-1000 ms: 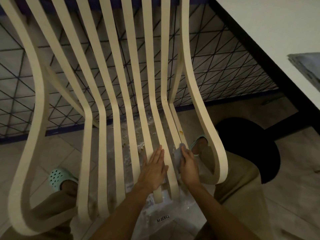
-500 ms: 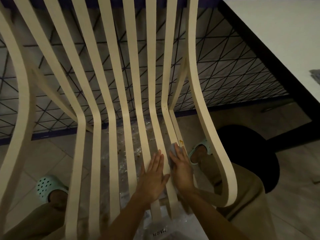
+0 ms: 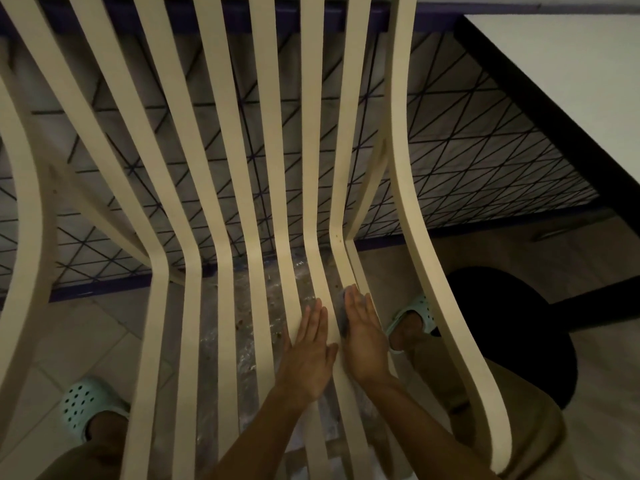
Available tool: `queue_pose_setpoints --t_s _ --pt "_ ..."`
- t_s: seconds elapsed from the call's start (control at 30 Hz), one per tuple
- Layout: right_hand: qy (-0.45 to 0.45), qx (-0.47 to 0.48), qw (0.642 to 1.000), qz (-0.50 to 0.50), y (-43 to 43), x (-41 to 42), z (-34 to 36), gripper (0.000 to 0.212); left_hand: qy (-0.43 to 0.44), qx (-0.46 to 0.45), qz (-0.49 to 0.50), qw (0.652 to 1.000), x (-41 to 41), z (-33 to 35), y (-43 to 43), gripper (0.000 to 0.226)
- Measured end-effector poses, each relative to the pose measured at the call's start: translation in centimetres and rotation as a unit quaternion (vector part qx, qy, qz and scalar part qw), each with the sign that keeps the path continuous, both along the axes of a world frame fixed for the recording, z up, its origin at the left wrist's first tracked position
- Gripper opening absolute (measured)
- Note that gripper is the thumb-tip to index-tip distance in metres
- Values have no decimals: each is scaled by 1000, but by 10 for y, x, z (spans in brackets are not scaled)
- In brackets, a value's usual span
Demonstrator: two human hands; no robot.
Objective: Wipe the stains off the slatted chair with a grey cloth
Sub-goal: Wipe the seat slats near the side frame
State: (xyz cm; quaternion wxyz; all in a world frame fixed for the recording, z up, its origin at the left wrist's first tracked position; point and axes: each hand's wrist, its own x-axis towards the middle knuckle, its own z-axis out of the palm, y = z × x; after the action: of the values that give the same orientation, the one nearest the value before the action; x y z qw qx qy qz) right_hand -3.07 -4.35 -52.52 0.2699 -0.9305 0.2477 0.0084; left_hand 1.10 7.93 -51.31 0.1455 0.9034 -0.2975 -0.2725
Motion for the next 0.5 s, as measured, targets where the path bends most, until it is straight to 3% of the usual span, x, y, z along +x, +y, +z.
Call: queue_pose_setpoints --t_s 0.33,0.5 --pt "38 -40 998 31 -24 78 -11 76 -8 6 8 1000 44 -9 -17 62" --pt "39 -45 998 -11 -31 111 -8 77 -11 -5 16 1000 57 -9 -24 63"
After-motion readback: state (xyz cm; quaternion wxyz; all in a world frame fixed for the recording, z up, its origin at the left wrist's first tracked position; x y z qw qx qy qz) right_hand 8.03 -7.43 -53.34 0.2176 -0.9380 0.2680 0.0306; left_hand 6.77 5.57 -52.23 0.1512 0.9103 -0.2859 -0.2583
